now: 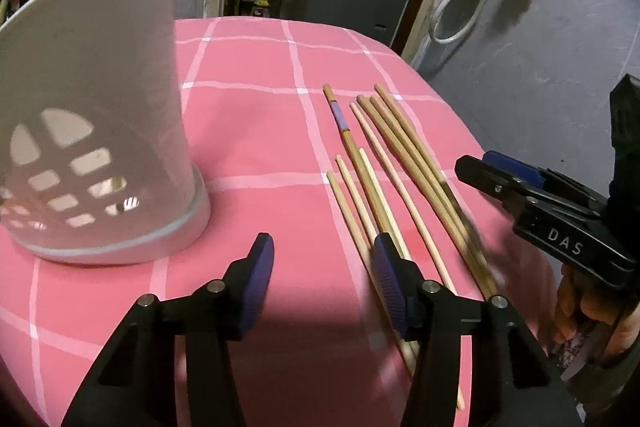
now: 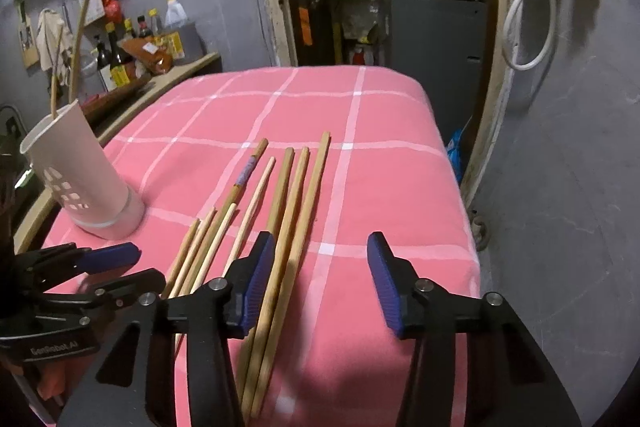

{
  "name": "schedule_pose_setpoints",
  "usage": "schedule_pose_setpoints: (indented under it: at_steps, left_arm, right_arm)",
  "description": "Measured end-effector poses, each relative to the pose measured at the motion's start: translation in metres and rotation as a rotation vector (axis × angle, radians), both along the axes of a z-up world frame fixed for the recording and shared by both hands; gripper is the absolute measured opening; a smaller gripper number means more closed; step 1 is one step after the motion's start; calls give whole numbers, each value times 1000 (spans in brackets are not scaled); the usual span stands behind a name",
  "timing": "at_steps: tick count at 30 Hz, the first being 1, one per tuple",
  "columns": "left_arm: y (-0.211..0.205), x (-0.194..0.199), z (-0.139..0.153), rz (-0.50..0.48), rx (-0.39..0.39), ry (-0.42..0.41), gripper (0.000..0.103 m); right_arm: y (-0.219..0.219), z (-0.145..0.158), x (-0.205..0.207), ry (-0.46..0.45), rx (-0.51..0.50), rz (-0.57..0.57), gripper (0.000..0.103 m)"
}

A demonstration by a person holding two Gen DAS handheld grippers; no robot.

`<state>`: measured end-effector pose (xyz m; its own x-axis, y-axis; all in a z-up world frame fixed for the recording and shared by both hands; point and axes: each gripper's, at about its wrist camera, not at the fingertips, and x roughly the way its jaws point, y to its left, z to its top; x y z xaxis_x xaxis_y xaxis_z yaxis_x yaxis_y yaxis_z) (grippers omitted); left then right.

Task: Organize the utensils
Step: 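Close left tool on a plain chopstick while right tool grasps another chopstick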

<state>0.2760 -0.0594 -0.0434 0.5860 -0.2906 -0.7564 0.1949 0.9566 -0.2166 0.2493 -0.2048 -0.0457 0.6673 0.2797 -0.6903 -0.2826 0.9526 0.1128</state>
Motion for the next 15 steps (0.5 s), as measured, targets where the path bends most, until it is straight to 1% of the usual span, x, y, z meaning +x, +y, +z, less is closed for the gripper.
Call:
schedule_pose_setpoints:
  at_steps: [4, 10, 15]
  left_arm:
    - [-3, 8, -2, 8, 21, 10, 39]
    - [-5, 13, -4, -9, 24, 26, 35]
    - [-5, 15, -5, -13, 38, 32, 25]
  right_arm:
    - [2, -4, 11, 30, -3, 7, 40]
    - [5, -11, 26, 75, 6, 22, 34]
    - [6, -12, 36, 89, 4, 18, 27]
